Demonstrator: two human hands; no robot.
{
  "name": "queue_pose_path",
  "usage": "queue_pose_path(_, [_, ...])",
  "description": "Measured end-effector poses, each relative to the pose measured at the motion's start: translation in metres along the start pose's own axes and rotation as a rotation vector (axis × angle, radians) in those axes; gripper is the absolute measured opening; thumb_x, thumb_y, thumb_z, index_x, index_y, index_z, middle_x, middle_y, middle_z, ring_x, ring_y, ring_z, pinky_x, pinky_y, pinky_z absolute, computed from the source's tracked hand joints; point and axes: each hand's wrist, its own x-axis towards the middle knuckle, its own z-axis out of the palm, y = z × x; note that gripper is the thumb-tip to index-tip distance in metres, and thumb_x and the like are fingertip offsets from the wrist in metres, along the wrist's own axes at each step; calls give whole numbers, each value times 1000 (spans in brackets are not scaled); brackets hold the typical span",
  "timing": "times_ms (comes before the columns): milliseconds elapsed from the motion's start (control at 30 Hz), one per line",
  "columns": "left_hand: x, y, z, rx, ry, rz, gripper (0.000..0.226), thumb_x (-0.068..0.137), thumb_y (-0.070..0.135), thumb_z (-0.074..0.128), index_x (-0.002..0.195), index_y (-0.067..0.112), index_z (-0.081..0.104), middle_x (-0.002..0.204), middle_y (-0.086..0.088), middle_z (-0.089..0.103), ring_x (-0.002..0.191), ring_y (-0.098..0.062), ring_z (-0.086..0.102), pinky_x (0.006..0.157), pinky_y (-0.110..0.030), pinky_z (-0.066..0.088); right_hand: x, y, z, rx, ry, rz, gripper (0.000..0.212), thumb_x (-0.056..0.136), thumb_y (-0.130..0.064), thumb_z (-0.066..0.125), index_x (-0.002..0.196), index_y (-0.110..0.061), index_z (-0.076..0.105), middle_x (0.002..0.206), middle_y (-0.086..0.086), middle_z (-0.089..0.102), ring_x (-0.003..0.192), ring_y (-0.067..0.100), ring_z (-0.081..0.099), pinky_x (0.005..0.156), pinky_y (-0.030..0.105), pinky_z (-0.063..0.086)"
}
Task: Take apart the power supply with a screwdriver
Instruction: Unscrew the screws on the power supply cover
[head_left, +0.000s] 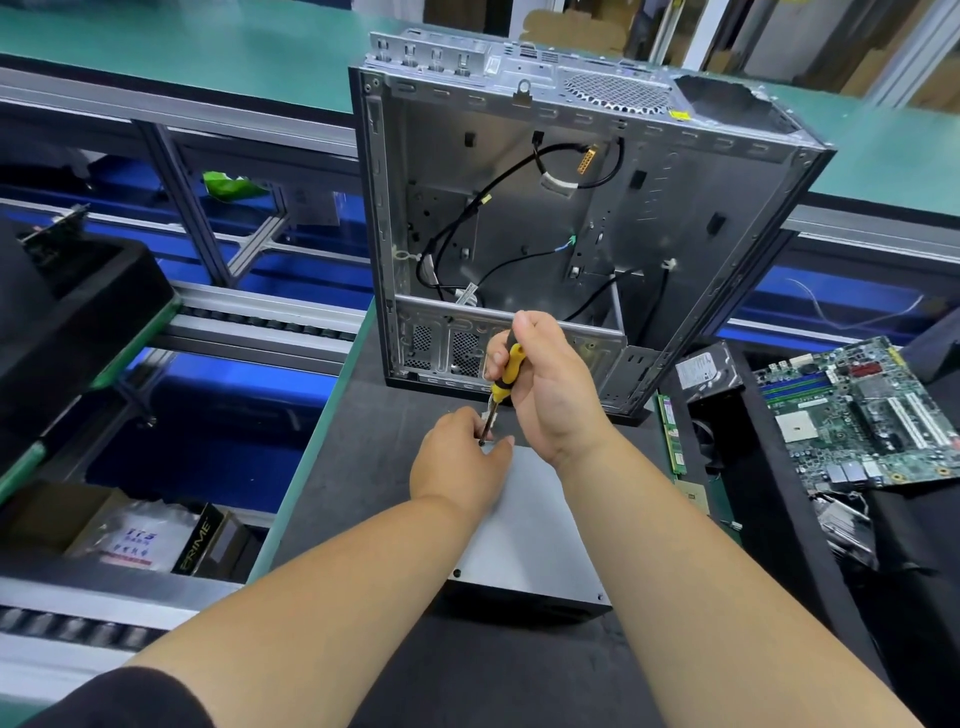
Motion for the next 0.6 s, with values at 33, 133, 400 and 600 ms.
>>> queue_pose_path(33, [0, 0, 0, 3, 0, 3, 27, 87, 36, 66, 75, 22, 46, 85, 5, 49, 74, -18, 49, 59, -29, 38, 0, 0, -1, 10, 1, -4, 17, 104, -25, 44, 91, -14, 45, 75, 1, 53, 72, 19, 45, 75, 32, 39])
queue_pose_path(133, [1, -1, 1, 2, 3, 4, 30, 87, 38, 67, 75, 22, 45, 84, 6, 48, 69, -14, 47, 56, -28, 35, 1, -2, -3, 18, -2, 3, 17, 101, -25, 48, 86, -15, 48, 80, 0, 58, 74, 19, 52, 80, 36, 40])
queue_pose_path(400, [2, -2, 1, -2, 7, 11, 29, 87, 39, 68, 75, 23, 47, 83, 8, 49, 67, -8, 47, 54, -27, 34, -1, -6, 0, -44, -7, -22, 26, 94, -27, 48, 87, -10, 66, 75, 1, 60, 75, 17, 56, 79, 36, 42])
queue_pose_path(600, [0, -15, -9, -87, -61, 128, 17, 89, 30, 66, 77, 30, 53, 84, 9, 54, 74, -8, 52, 61, -25, 37, -2, -1, 6, 29, 8, -10, 49, 110, -32, 27, 87, -8, 63, 66, 1, 46, 66, 15, 40, 74, 29, 34])
